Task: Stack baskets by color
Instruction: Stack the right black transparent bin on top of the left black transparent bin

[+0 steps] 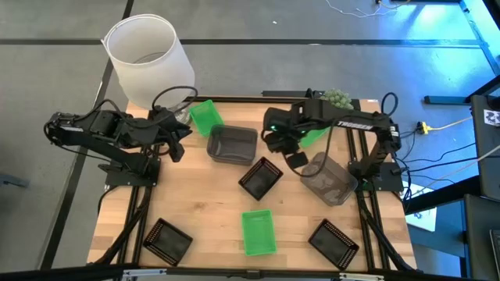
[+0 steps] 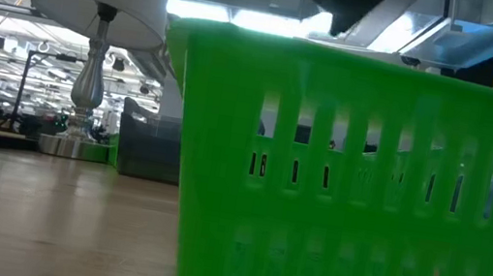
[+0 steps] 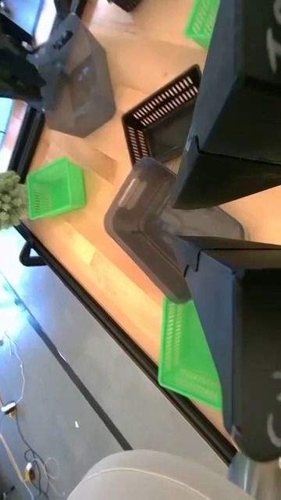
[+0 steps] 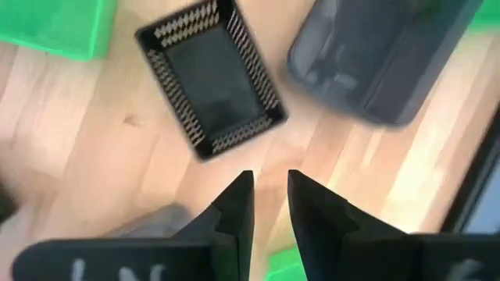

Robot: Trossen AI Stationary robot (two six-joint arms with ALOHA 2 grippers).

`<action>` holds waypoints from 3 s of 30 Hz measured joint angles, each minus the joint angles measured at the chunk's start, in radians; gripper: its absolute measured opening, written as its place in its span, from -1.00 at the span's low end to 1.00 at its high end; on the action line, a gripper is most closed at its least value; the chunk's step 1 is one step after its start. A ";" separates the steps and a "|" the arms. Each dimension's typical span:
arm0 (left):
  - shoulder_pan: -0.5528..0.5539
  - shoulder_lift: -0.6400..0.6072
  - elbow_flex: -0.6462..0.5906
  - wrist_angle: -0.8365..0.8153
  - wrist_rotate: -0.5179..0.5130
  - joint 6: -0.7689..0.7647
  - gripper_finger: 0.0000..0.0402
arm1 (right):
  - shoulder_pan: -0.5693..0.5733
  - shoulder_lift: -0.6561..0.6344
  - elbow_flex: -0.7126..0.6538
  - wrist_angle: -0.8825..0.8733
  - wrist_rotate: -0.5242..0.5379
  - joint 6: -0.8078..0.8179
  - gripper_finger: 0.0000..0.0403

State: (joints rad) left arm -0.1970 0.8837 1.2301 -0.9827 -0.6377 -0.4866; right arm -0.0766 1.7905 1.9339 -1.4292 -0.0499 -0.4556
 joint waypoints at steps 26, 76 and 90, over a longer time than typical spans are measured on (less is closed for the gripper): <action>0.000 0.000 0.000 -0.004 0.000 -0.019 -0.71 | 0.094 -0.230 -0.684 0.129 0.041 -0.061 -0.60; 0.000 0.000 0.001 -0.004 -0.001 -0.061 -0.71 | 0.093 -0.229 -1.005 0.604 0.109 -0.181 -0.61; 0.000 0.000 0.001 -0.004 0.000 -0.061 -0.71 | 0.091 -0.228 -0.746 0.428 0.116 -0.290 -0.98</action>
State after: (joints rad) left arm -0.1967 0.8839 1.2308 -0.9867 -0.6380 -0.5472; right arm 0.0140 1.5623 1.1880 -1.0016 0.0658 -0.7455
